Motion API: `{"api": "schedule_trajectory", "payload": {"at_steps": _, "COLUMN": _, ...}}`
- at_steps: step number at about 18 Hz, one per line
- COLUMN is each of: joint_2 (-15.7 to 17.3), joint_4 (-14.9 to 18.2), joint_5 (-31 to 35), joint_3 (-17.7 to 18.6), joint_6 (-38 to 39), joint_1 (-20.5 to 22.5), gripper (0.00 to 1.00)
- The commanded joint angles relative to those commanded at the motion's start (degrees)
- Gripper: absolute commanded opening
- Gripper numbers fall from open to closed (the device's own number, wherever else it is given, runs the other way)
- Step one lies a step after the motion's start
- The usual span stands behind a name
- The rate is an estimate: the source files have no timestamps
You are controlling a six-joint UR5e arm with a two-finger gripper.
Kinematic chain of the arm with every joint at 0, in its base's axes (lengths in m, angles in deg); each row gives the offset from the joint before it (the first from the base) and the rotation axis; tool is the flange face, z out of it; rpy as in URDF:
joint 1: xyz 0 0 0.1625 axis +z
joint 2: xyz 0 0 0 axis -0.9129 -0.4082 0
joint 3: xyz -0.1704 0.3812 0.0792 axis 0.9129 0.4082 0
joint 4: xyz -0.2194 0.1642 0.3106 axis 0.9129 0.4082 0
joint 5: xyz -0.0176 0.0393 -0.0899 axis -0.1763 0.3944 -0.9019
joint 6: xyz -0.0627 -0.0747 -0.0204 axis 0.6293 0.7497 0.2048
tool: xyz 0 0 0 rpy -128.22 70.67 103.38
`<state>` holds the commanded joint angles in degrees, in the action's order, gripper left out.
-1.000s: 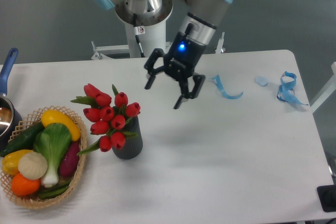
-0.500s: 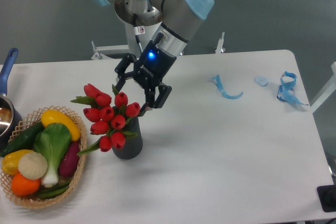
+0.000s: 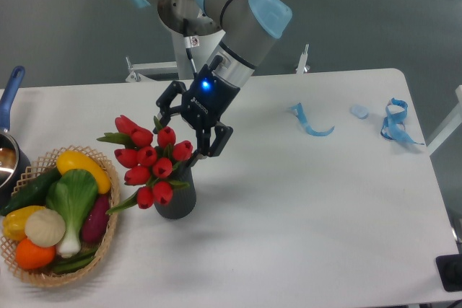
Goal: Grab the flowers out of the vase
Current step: 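Lower the gripper around the tulip stems and close it, then lift the grasped tulips up out of the black vase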
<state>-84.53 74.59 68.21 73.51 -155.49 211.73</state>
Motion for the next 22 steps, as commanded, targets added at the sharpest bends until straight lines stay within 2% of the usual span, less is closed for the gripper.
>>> {"api": "schedule_trajectory", "payload": {"at_steps": 5, "joint_2": -2.8, "joint_4": -0.9, "joint_5": -2.6, "joint_3": 0.2, "joint_6": 0.6, "joint_1": -1.6, "gripper": 1.00}}
{"api": "schedule_trajectory", "payload": {"at_steps": 10, "joint_2": -3.3, "joint_4": -1.6, "joint_5": -4.7, "joint_3": 0.4, "joint_6": 0.7, "joint_1": -1.5, "gripper": 1.00}}
{"api": "schedule_trajectory", "payload": {"at_steps": 11, "joint_2": -3.3, "joint_4": -1.9, "joint_5": -4.7, "joint_3": 0.4, "joint_6": 0.7, "joint_1": -1.5, "gripper": 0.95}}
{"api": "schedule_trajectory", "payload": {"at_steps": 13, "joint_2": -3.3, "joint_4": -1.9, "joint_5": -4.7, "joint_3": 0.4, "joint_6": 0.7, "joint_1": -1.4, "gripper": 0.68}}
{"api": "schedule_trajectory", "payload": {"at_steps": 15, "joint_2": -3.3, "joint_4": -1.9, "joint_5": -4.7, "joint_3": 0.4, "joint_6": 0.6, "joint_1": -1.3, "gripper": 0.59}}
{"api": "schedule_trajectory", "payload": {"at_steps": 18, "joint_2": -2.9, "joint_4": -1.8, "joint_5": -4.7, "joint_3": 0.4, "joint_6": 0.7, "joint_1": -1.1, "gripper": 0.39}}
{"api": "schedule_trajectory", "payload": {"at_steps": 22, "joint_2": -2.6, "joint_4": -1.8, "joint_5": -4.7, "joint_3": 0.4, "joint_6": 0.8, "joint_1": -0.8, "gripper": 0.36}}
